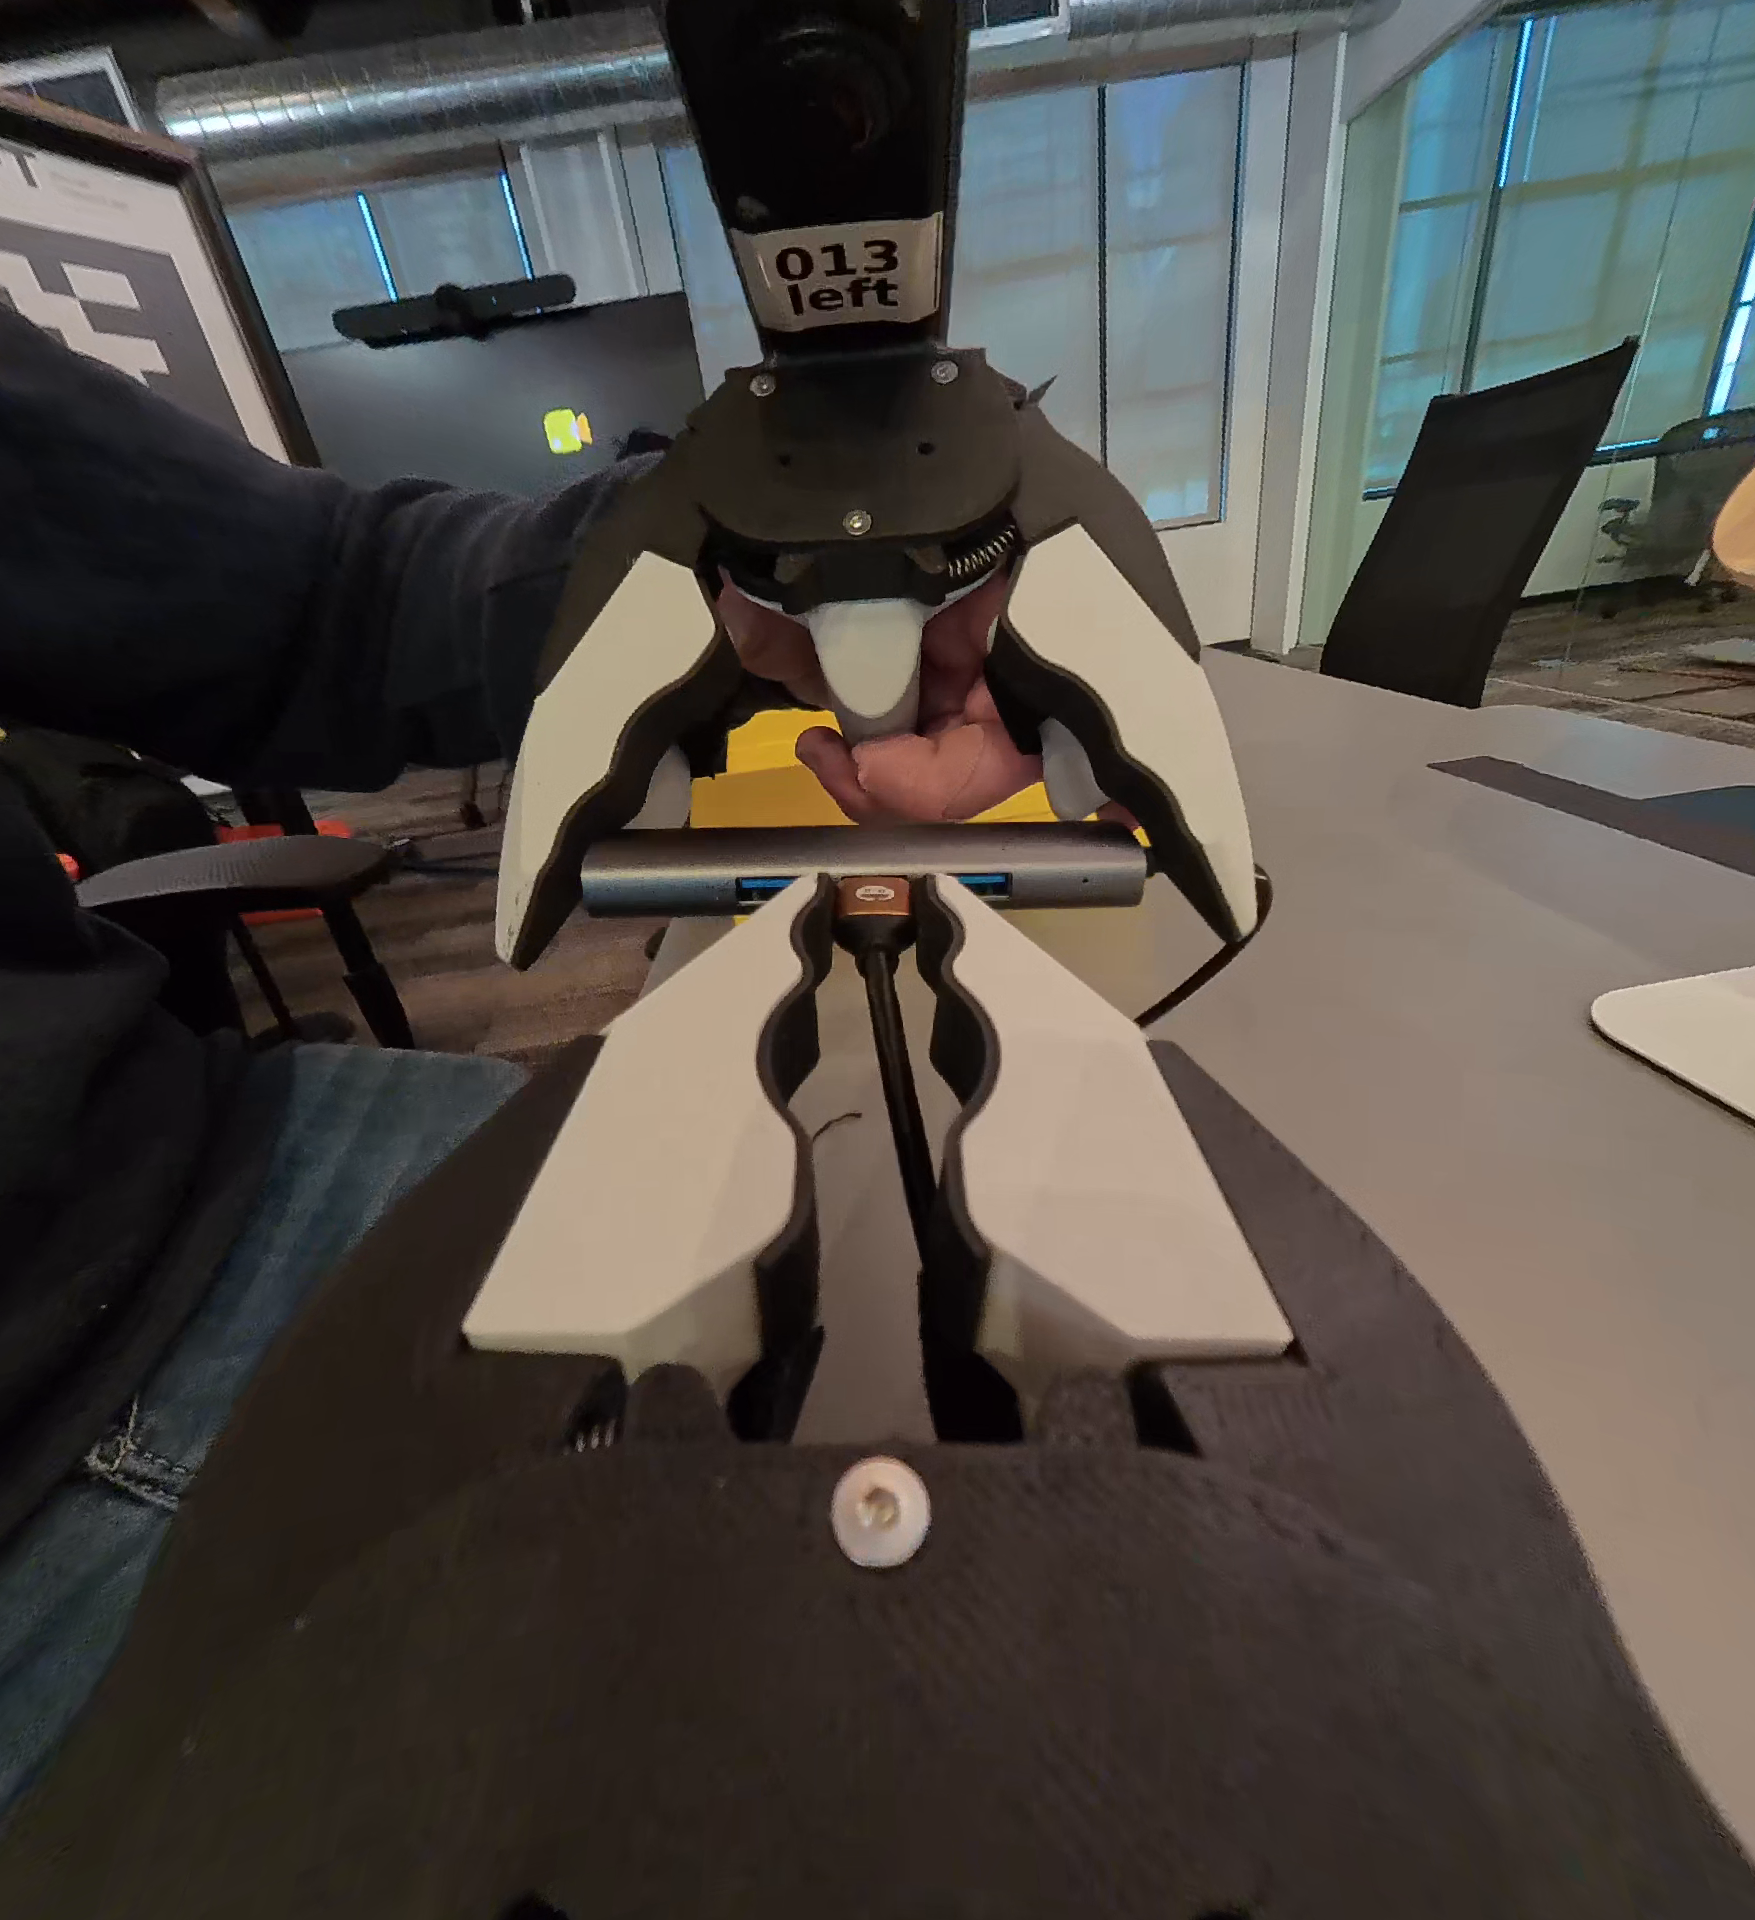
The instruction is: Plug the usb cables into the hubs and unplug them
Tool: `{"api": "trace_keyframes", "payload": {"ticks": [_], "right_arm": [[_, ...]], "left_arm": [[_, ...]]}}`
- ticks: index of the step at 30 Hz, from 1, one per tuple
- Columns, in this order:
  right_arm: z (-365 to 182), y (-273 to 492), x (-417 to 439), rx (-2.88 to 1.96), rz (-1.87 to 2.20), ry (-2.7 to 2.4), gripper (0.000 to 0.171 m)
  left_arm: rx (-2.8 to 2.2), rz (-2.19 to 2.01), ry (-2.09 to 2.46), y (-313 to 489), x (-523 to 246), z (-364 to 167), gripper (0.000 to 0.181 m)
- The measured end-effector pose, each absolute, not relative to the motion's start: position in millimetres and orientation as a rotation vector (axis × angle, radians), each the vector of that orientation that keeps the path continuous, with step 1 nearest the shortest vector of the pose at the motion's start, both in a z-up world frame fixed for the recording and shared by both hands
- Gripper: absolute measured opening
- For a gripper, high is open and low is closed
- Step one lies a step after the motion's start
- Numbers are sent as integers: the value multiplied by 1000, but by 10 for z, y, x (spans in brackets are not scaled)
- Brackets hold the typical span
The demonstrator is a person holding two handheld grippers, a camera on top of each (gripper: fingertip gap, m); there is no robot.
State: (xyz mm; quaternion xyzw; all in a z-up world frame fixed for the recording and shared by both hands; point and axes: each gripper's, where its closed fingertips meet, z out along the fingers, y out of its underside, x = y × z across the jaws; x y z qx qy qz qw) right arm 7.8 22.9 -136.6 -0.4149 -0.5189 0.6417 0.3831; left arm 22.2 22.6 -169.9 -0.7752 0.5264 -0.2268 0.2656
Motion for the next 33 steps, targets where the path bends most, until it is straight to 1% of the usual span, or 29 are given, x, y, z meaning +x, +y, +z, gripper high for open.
{"api": "trace_keyframes", "payload": {"ticks": [1, 2, 9, 16, 23, 26, 29, 33], "right_arm": [[-1364, 230, 78, -1058, 1625, -1334, 13], [-1363, 237, 78, -1061, 1615, -1342, 13], [-1383, 237, 68, -1063, 1580, -1397, 13], [-1463, 236, 47, -1089, 1510, -1468, 13], [-1470, 251, 53, -1096, 1475, -1473, 13], [-1481, 231, 31, -1094, 1460, -1482, 13], [-1509, 228, 18, -1095, 1441, -1490, 13], [-1490, 253, 34, -1090, 1463, -1471, 13]], "left_arm": [[-2088, -621, 1417, 227, 225, -1690, 143], [-2081, -646, 1421, 209, 232, -1673, 137], [-2069, -676, 1399, 221, 231, -1656, 136], [-2137, -551, 1498, 205, 166, -1816, 137], [-2195, -457, 1573, 215, 138, -1868, 138], [-2235, -421, 1620, 185, 121, -1939, 146], [-2252, -371, 1666, 183, 88, -1982, 145], [-2258, -403, 1653, 204, 110, -1946, 143]]}}
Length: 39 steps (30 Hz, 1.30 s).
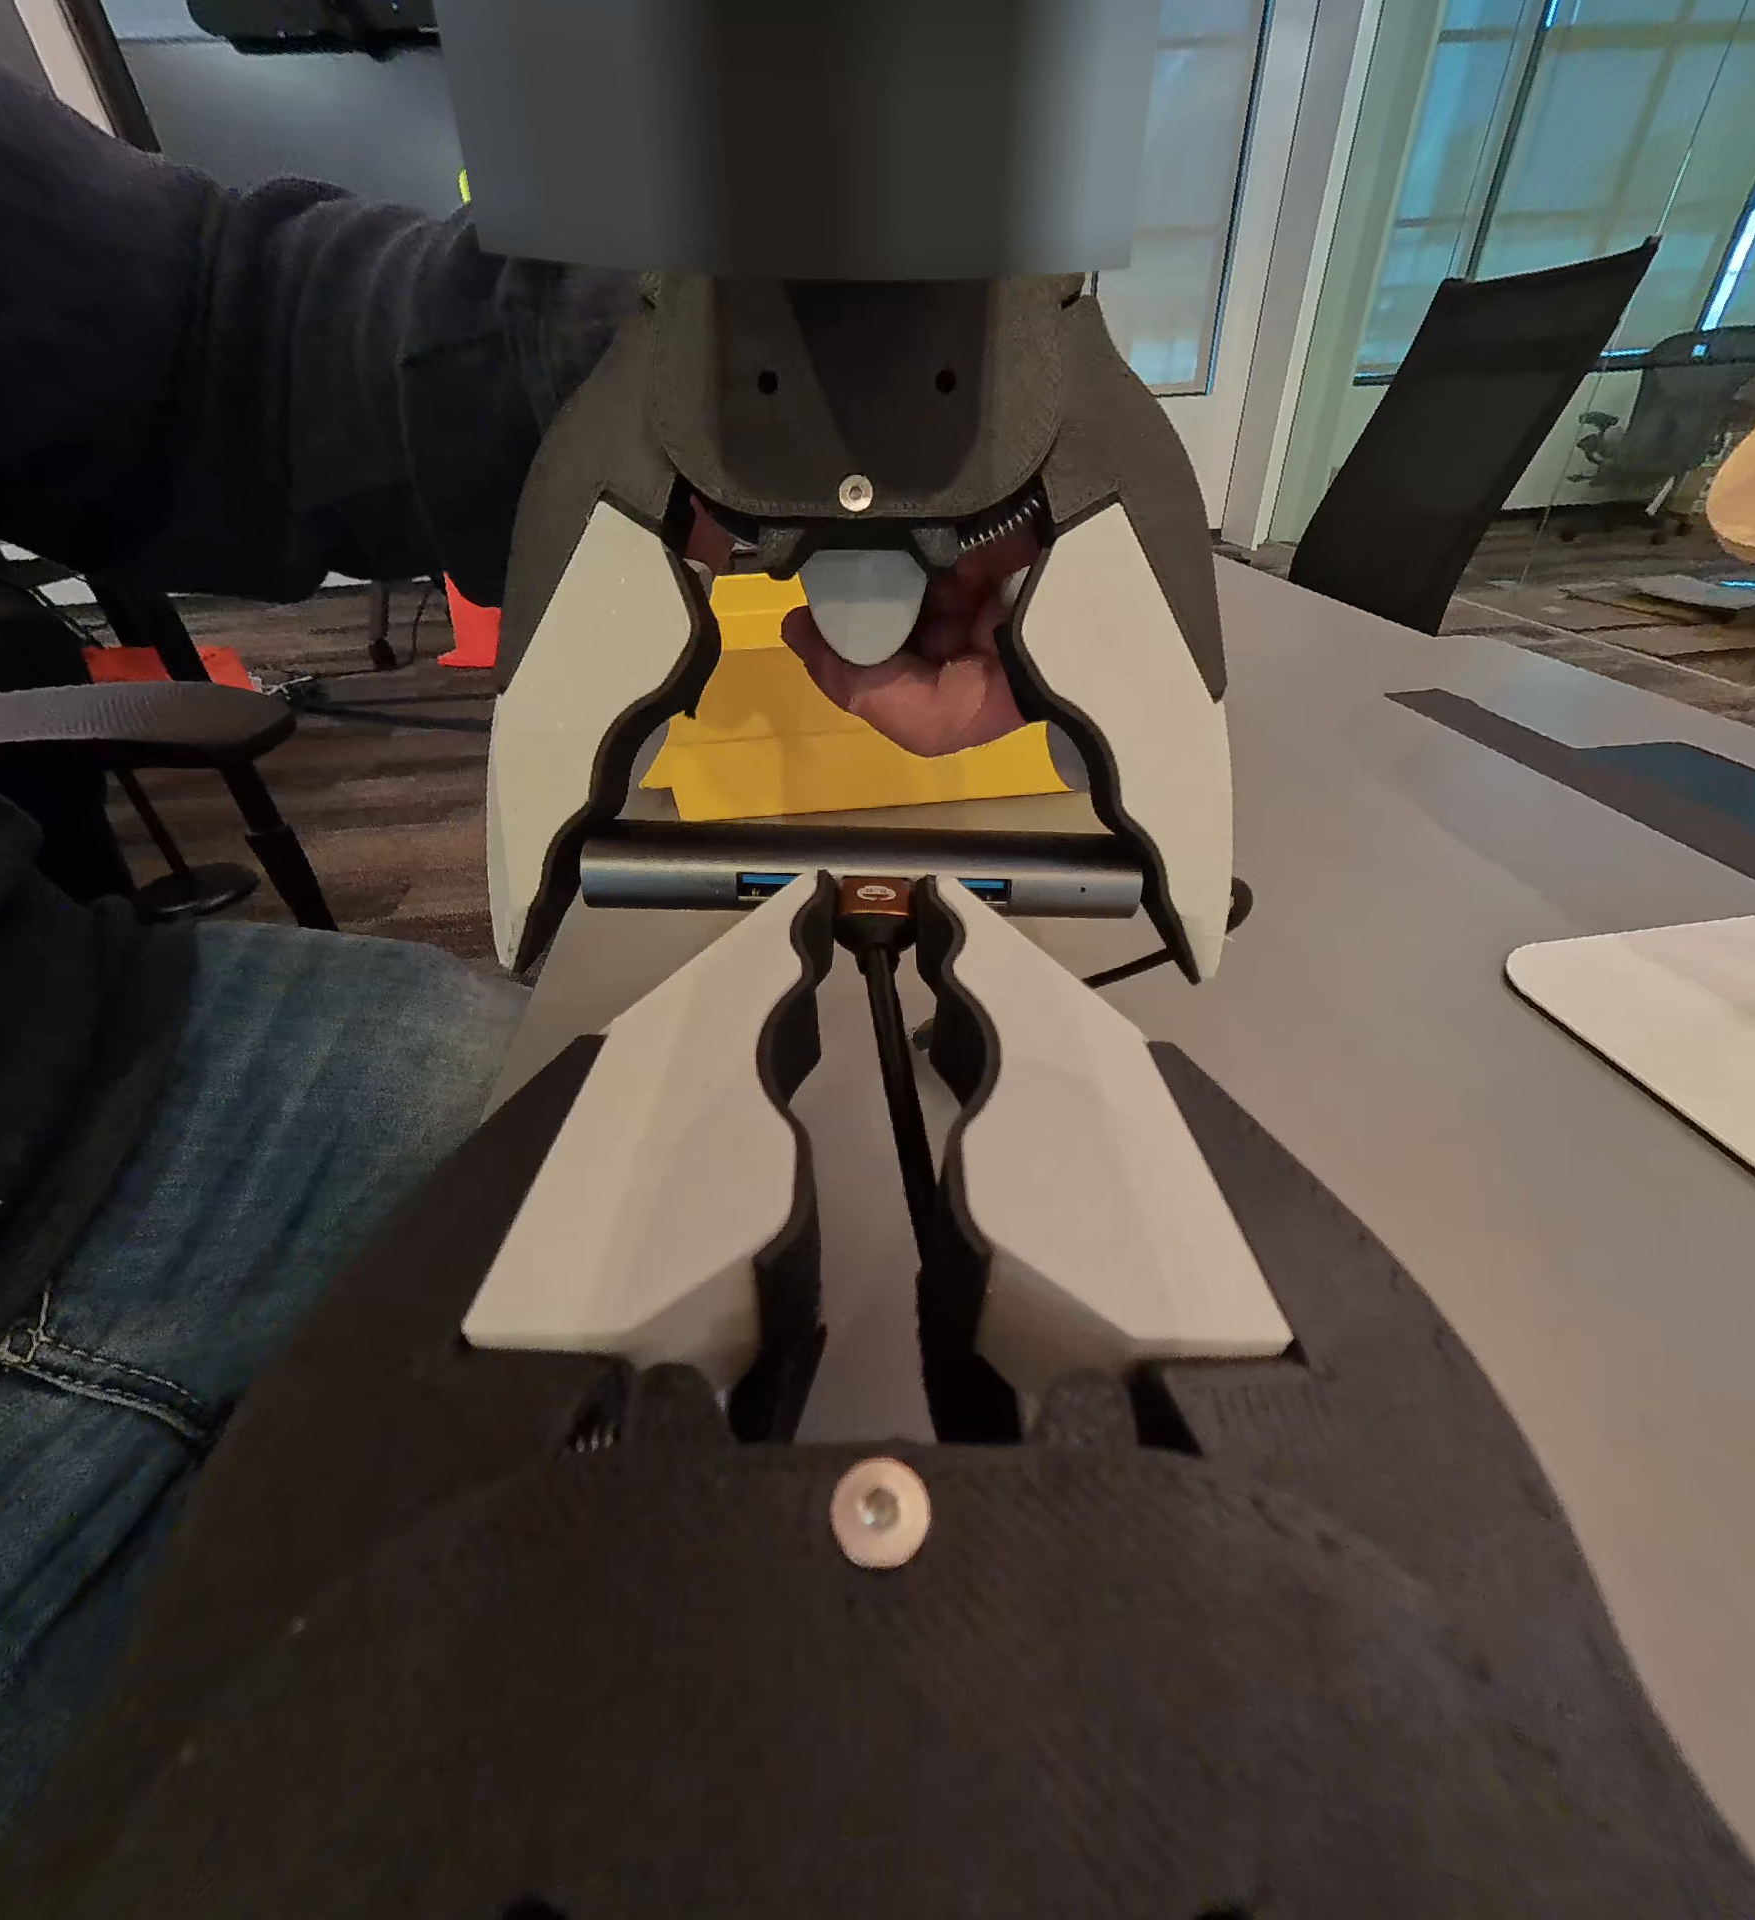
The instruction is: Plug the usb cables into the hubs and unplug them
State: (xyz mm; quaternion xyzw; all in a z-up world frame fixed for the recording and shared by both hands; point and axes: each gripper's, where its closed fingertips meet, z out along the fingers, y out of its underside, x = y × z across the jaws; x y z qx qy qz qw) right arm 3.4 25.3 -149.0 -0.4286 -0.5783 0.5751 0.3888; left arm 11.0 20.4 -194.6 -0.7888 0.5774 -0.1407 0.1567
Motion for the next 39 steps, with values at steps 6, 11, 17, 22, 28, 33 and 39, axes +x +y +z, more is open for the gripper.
{"api": "trace_keyframes", "payload": {"ticks": [6, 11, 17, 22, 28, 33, 39], "right_arm": [[-1509, 280, 22, -1110, 1463, -1490, 18], [-1576, 276, 7, -1122, 1410, -1568, 16], [-1511, 278, 1, -1090, 1411, -1548, 13], [-1434, 296, 8, -1069, 1459, -1482, 13], [-1410, 264, -14, -1044, 1519, -1439, 13], [-1394, 242, -9, -1030, 1544, -1421, 13], [-1389, 223, -1, -1020, 1560, -1403, 13]], "left_arm": [[-2260, -404, 1651, 236, 99, -1924, 142], [-2244, -393, 1658, 248, 90, -1915, 142], [-2224, -406, 1642, 254, 94, -1882, 141], [-2171, -451, 1584, 285, 130, -1787, 141], [-2122, -558, 1479, 264, 151, -1724, 140], [-2093, -576, 1449, 249, 163, -1693, 140], [-2069, -593, 1417, 239, 175, -1675, 139]]}}
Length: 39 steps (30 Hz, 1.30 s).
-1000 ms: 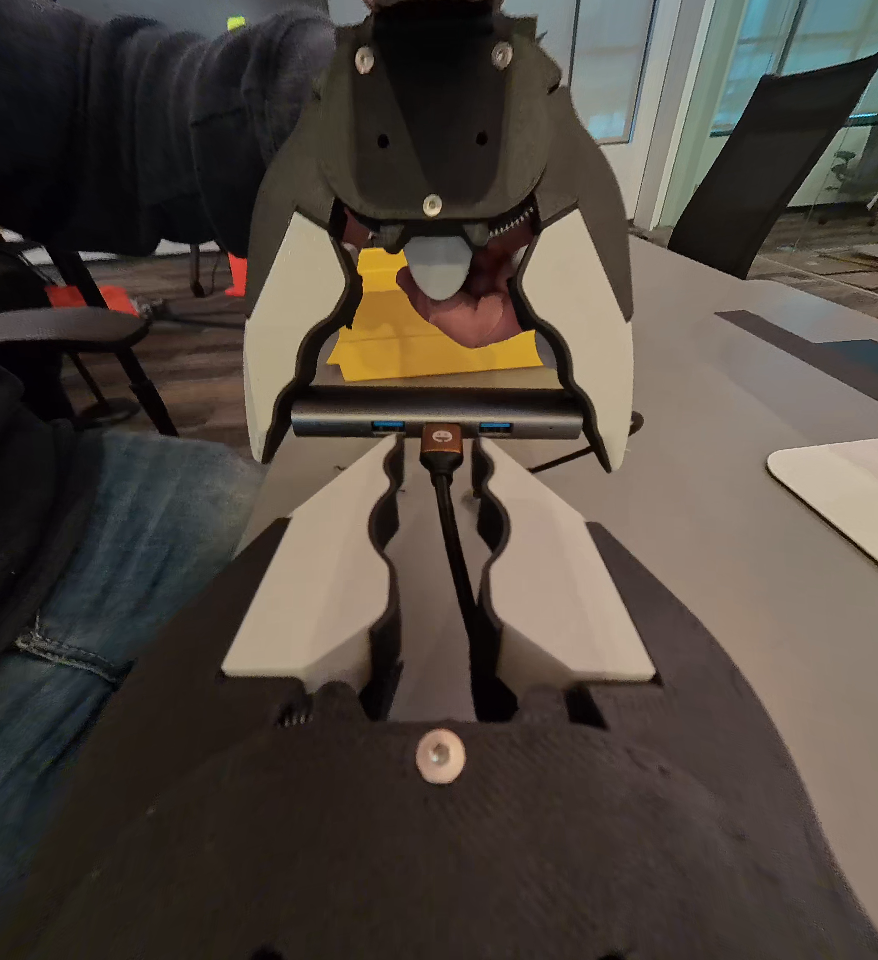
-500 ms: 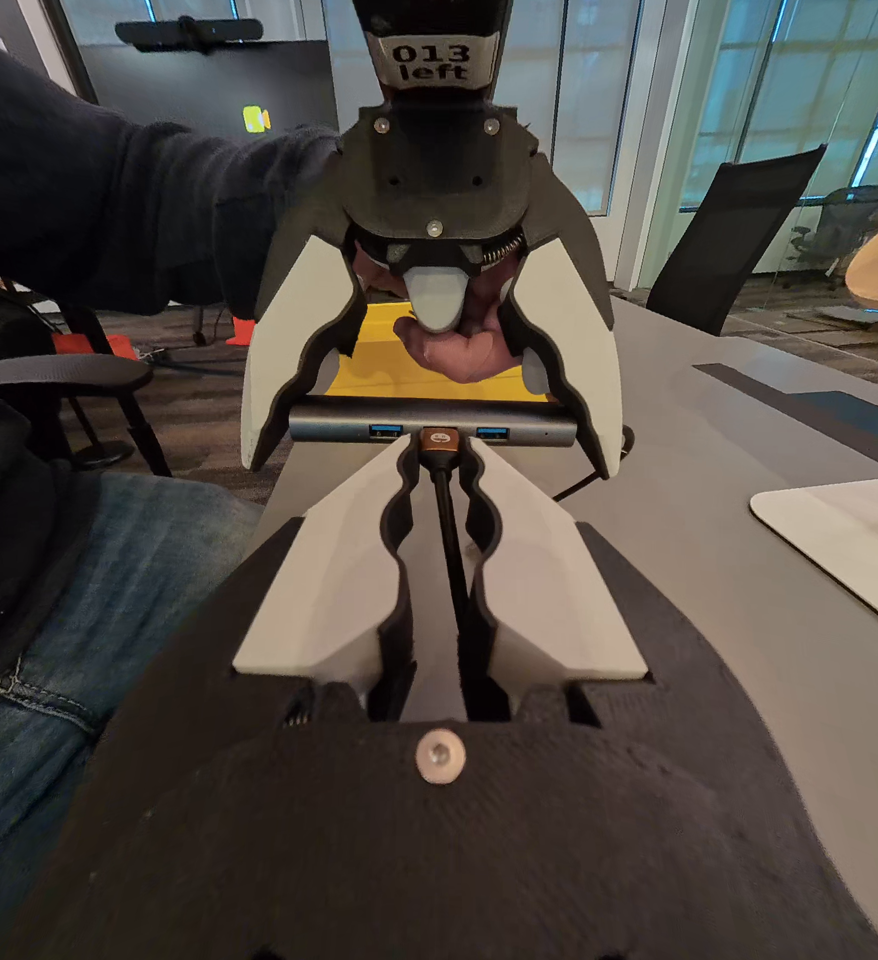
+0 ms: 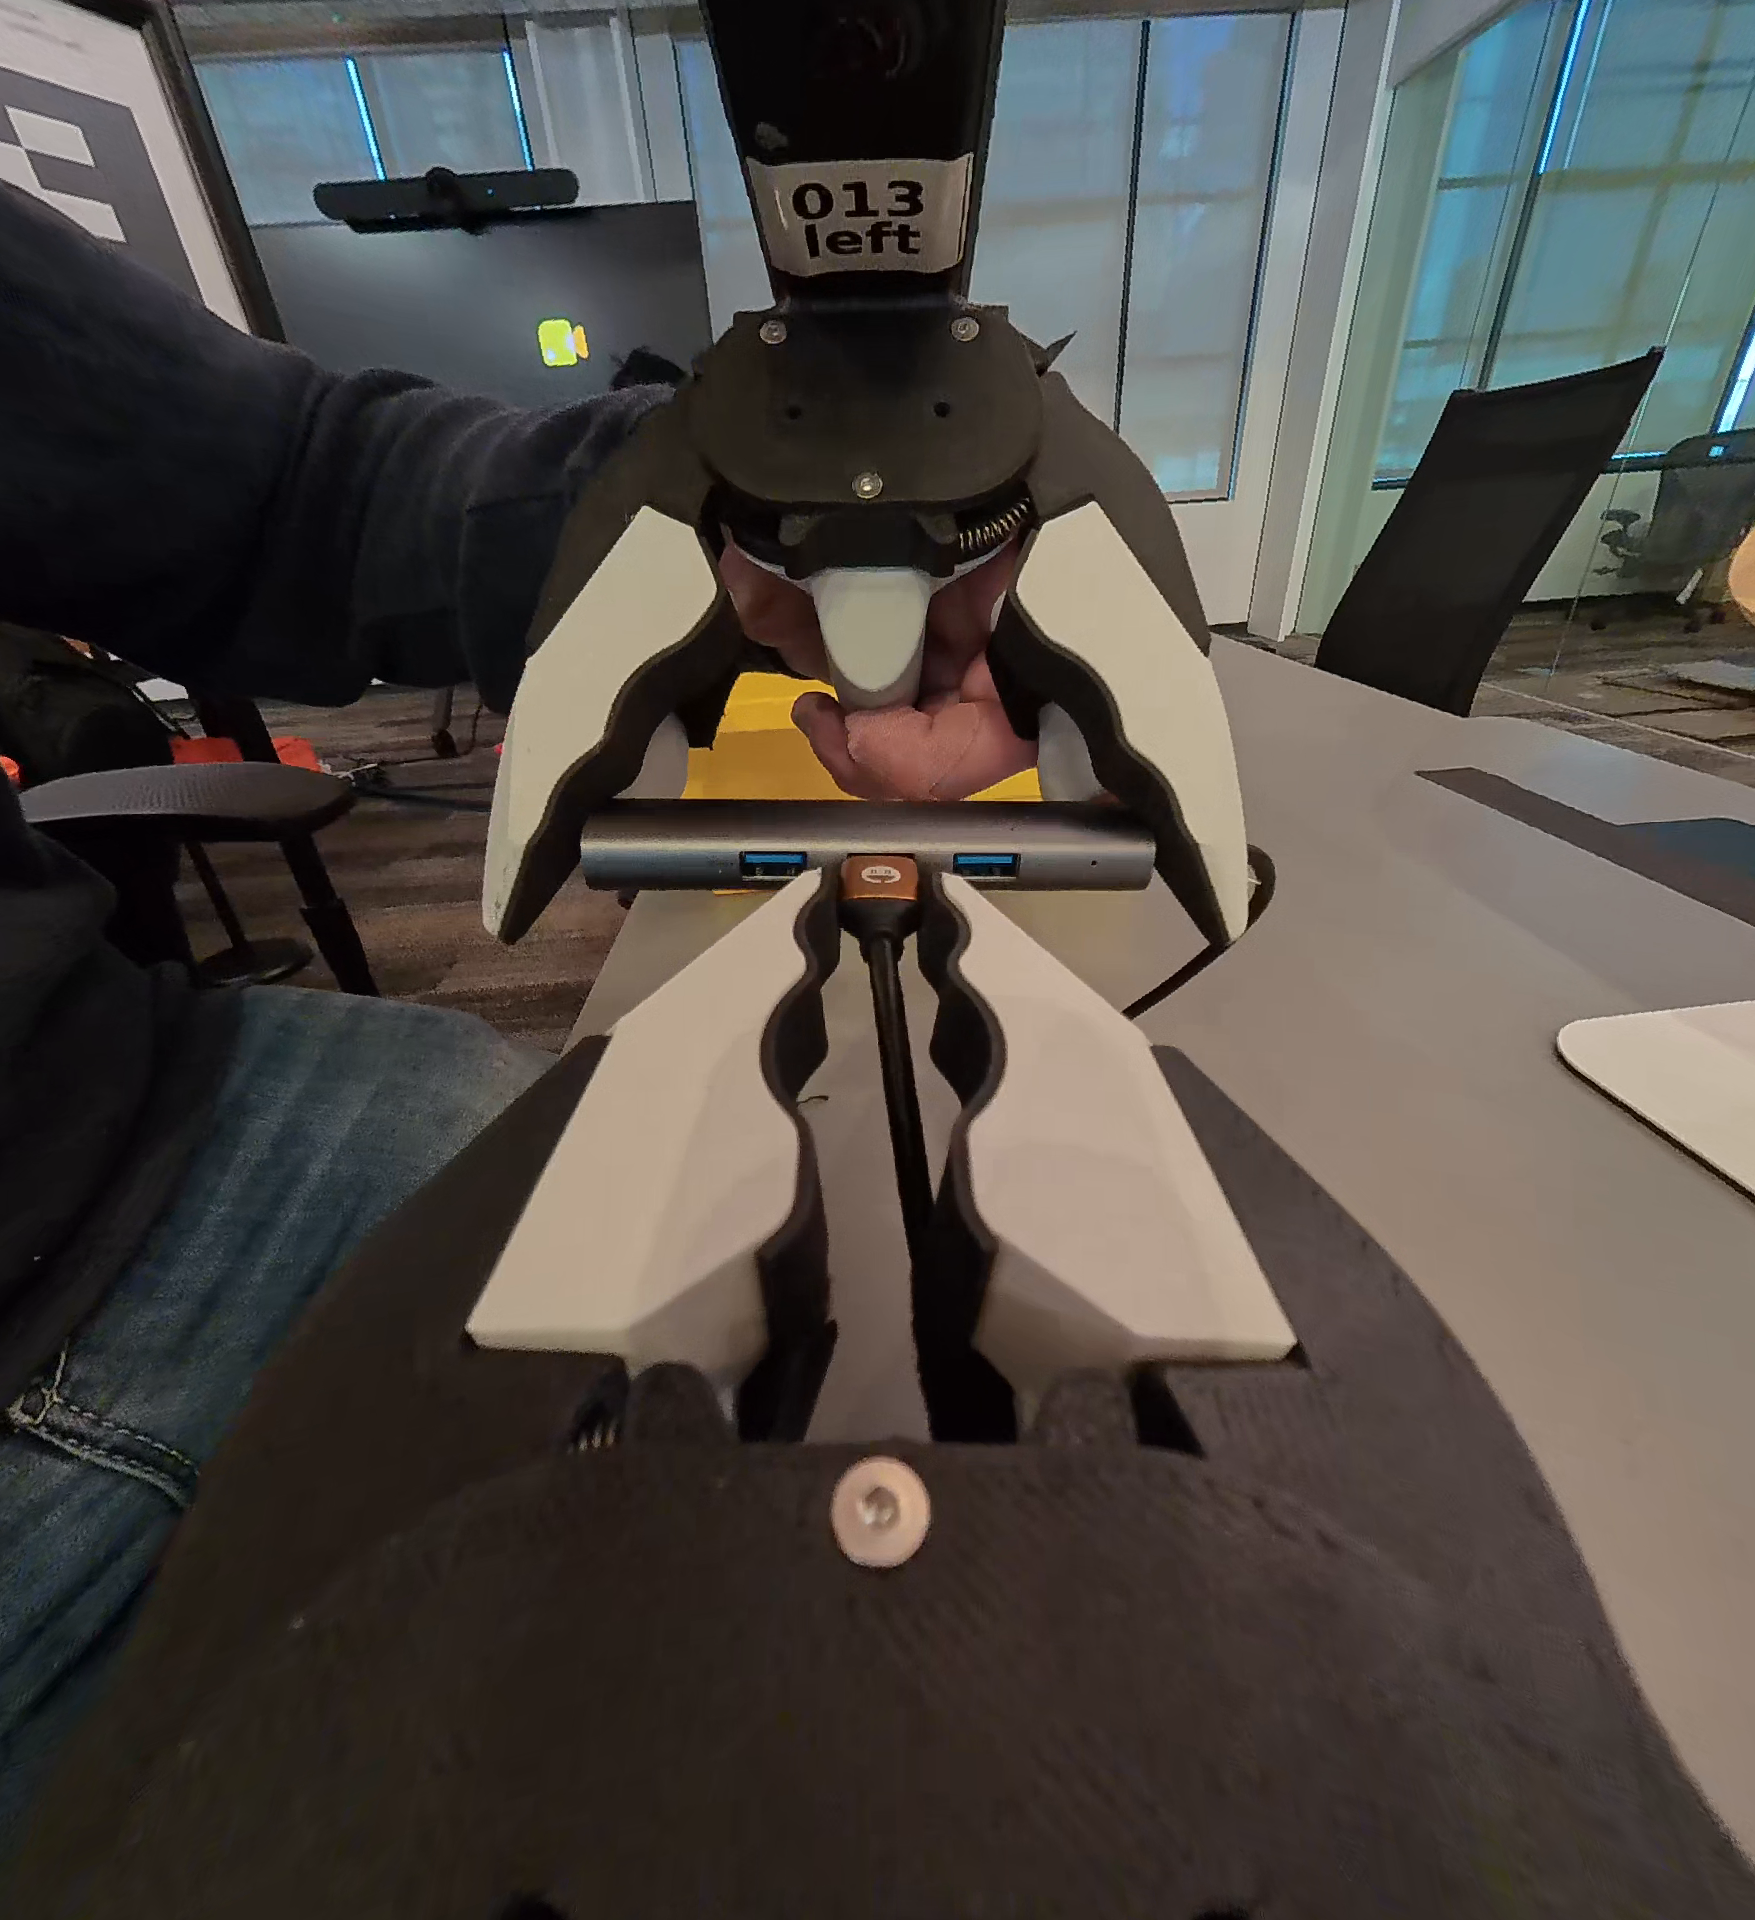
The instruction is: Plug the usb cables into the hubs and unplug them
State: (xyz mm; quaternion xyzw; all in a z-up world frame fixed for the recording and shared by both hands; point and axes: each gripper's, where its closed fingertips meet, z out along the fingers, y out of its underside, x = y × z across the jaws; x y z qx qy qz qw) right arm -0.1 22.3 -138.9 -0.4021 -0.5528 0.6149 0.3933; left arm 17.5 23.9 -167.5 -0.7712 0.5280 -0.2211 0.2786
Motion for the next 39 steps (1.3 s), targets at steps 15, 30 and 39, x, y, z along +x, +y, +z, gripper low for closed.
{"api": "trace_keyframes", "payload": {"ticks": [15, 30, 39], "right_arm": [[-1367, 227, -9, -997, 1701, -1303, 12], [-1409, 173, -51, -950, 1726, -1383, 12], [-1362, 545, 215, -978, 1715, -1271, 13]], "left_arm": [[-2011, -713, 1254, 258, 205, -1603, 138], [-1997, -716, 1202, 213, 153, -1620, 136], [-2018, -640, 1134, 290, -247, -1466, 134]]}}
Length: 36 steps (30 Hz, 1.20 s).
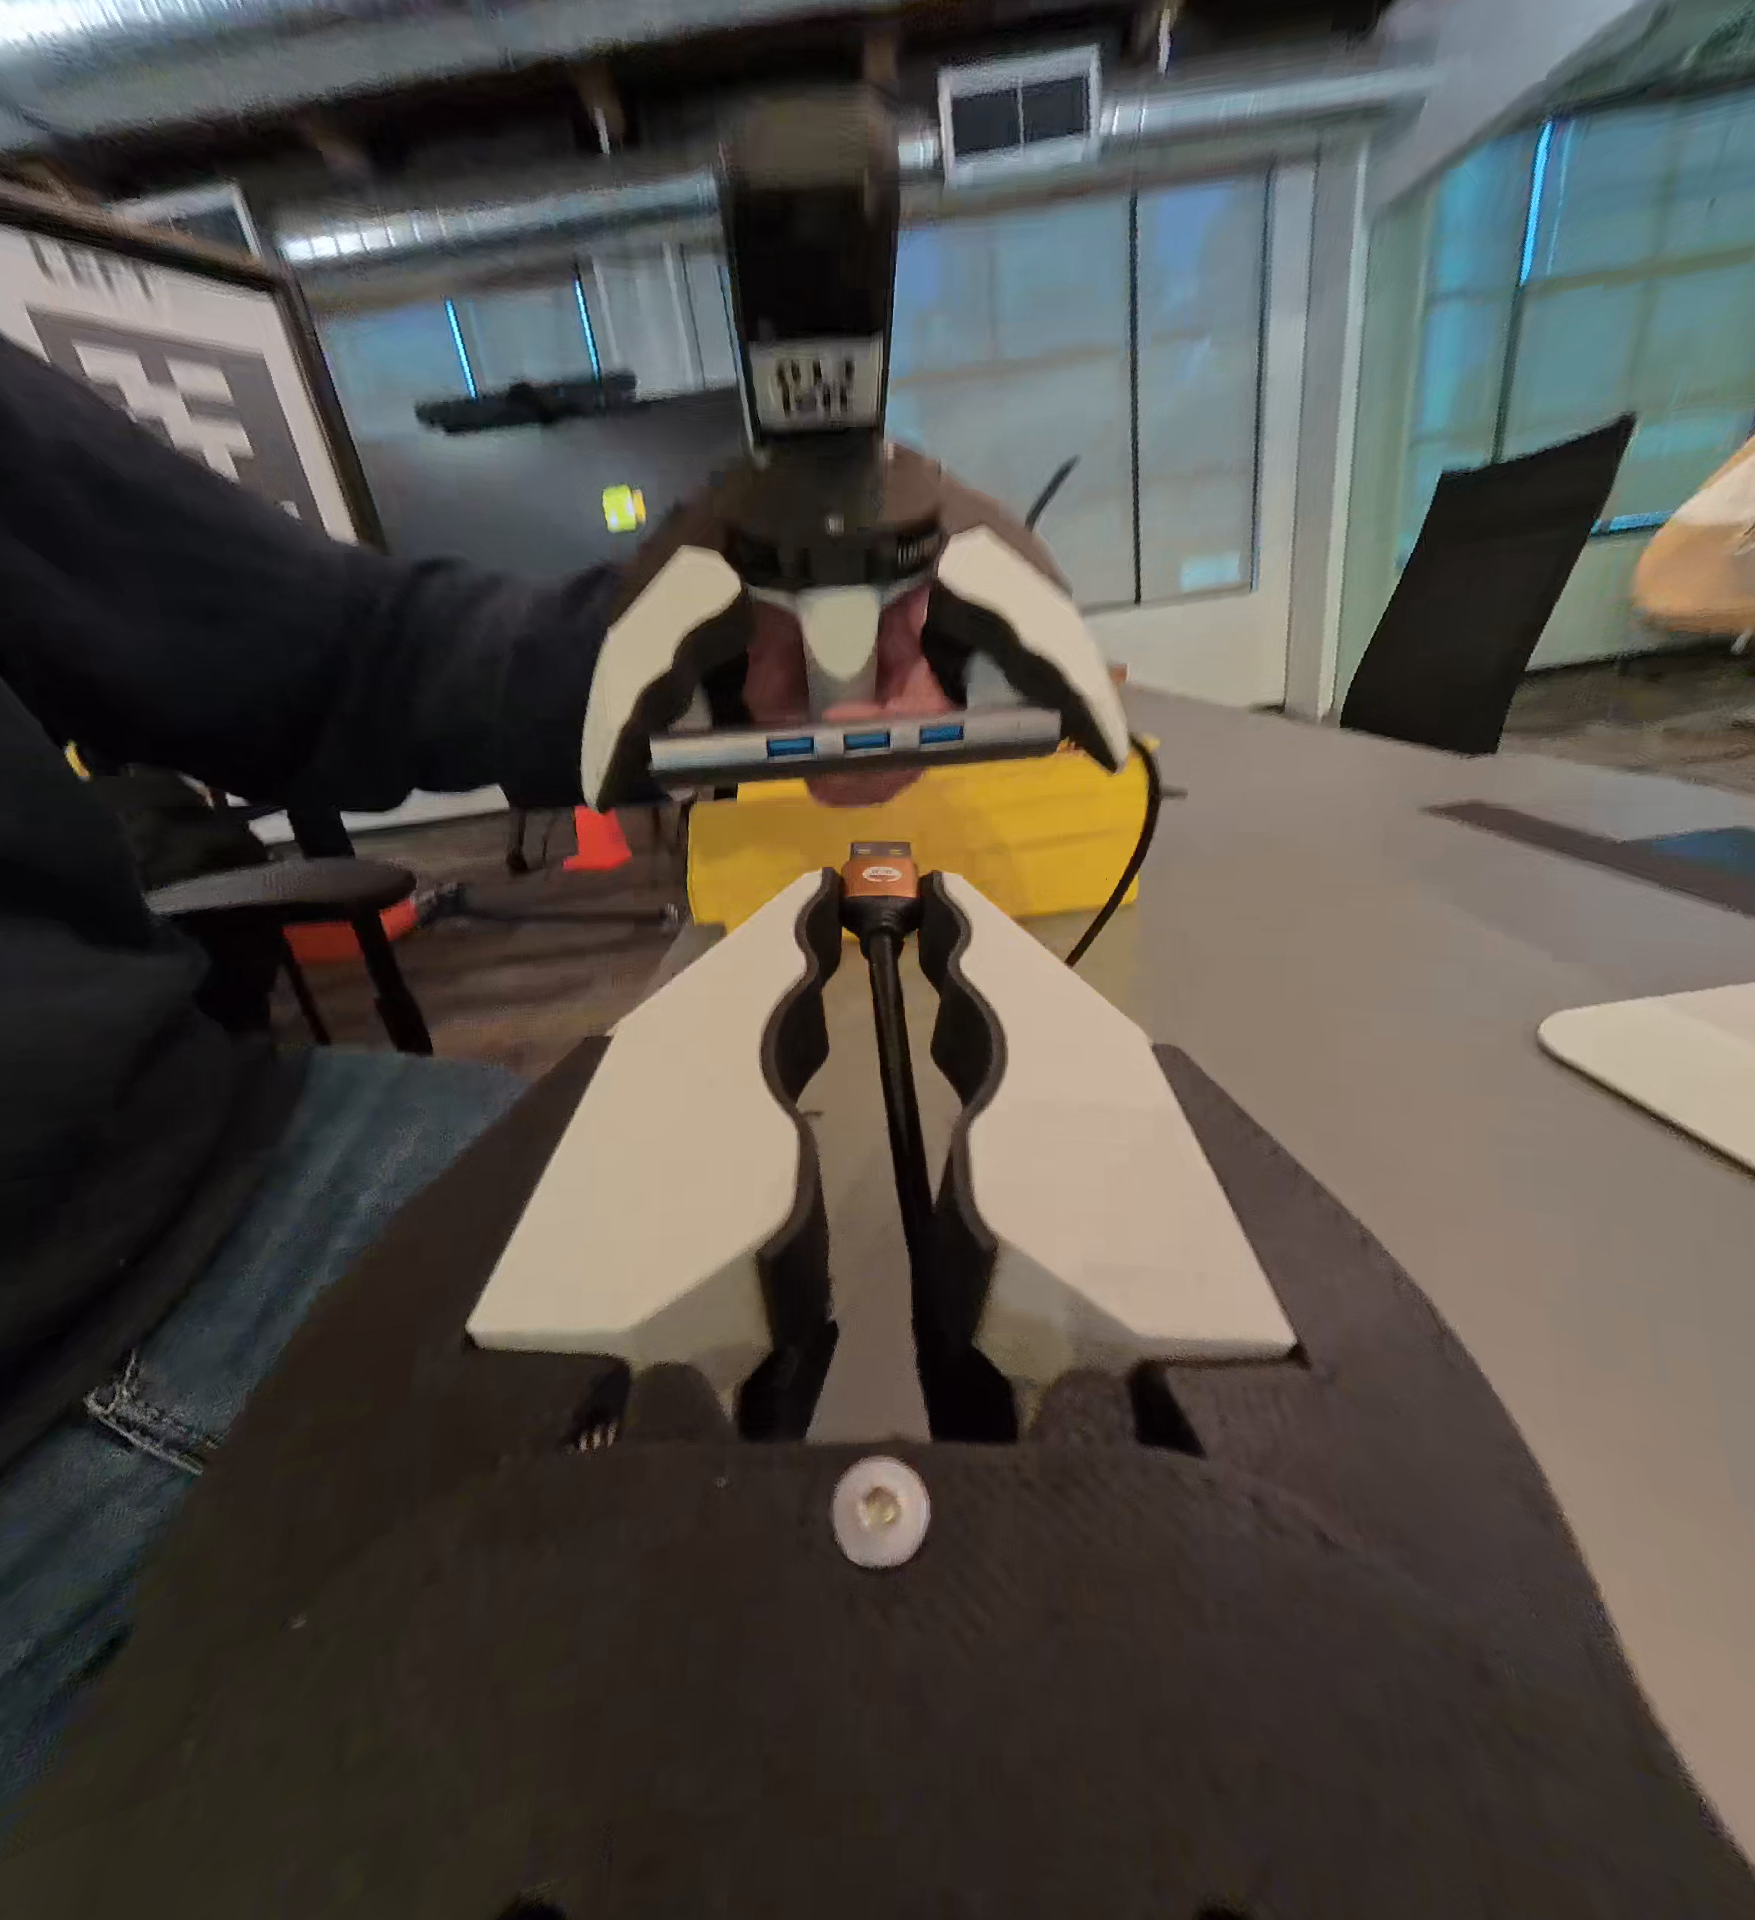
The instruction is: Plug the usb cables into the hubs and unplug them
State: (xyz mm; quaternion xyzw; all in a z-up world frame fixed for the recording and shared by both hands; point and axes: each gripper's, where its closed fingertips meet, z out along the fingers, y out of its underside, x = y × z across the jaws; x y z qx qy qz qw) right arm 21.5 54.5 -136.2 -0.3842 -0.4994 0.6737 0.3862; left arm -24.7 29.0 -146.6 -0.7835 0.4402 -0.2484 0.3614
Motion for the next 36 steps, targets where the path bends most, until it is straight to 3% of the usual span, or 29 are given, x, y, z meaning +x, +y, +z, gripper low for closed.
{"api": "trace_keyframes", "payload": {"ticks": [13, 29, 36], "right_arm": [[-1258, 718, 57, -1245, 1334, -1350, 13], [234, 1003, 879, -1245, 998, -1275, 13], [132, 966, 902, -1289, 993, -1281, 13]], "left_arm": [[-2008, -525, 1020, 151, -435, -1463, 134], [-1979, -475, 986, -37, -476, -1519, 134], [-1993, -489, 952, 12, -536, -1577, 134]]}}
